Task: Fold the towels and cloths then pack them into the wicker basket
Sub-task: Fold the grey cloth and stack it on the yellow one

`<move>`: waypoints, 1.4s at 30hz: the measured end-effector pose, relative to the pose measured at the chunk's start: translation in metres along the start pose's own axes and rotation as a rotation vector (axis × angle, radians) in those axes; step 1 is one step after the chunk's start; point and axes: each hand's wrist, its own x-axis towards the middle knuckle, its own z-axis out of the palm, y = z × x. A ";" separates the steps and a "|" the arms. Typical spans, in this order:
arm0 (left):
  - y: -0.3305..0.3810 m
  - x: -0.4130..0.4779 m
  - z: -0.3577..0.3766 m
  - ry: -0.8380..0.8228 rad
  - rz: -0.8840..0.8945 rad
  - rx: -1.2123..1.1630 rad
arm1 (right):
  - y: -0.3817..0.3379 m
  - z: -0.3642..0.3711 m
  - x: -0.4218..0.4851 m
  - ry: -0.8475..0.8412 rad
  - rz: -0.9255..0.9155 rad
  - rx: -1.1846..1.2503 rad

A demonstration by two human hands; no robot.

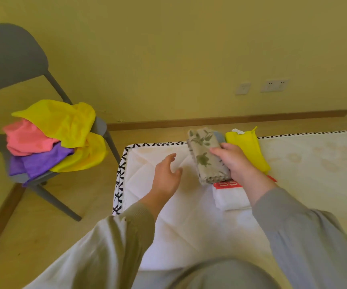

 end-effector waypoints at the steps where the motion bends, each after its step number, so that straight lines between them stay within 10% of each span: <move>1: -0.004 0.005 0.011 -0.029 0.065 0.195 | -0.002 -0.011 0.007 0.063 -0.011 0.033; 10: -0.026 0.016 0.079 -0.205 0.084 0.619 | 0.012 -0.100 0.061 0.293 0.073 0.058; 22: -0.035 0.015 0.090 -0.188 0.117 0.710 | 0.027 -0.116 0.081 0.157 0.094 -0.160; 30: -0.036 0.012 0.093 -0.185 0.151 0.787 | 0.042 -0.089 0.076 0.472 -0.637 -1.166; 35: -0.037 0.012 0.094 -0.192 0.185 0.831 | 0.058 -0.089 0.085 0.216 -0.274 -1.296; 42: -0.042 0.010 0.089 -0.235 0.255 0.928 | 0.054 -0.088 0.084 0.183 -0.251 -1.315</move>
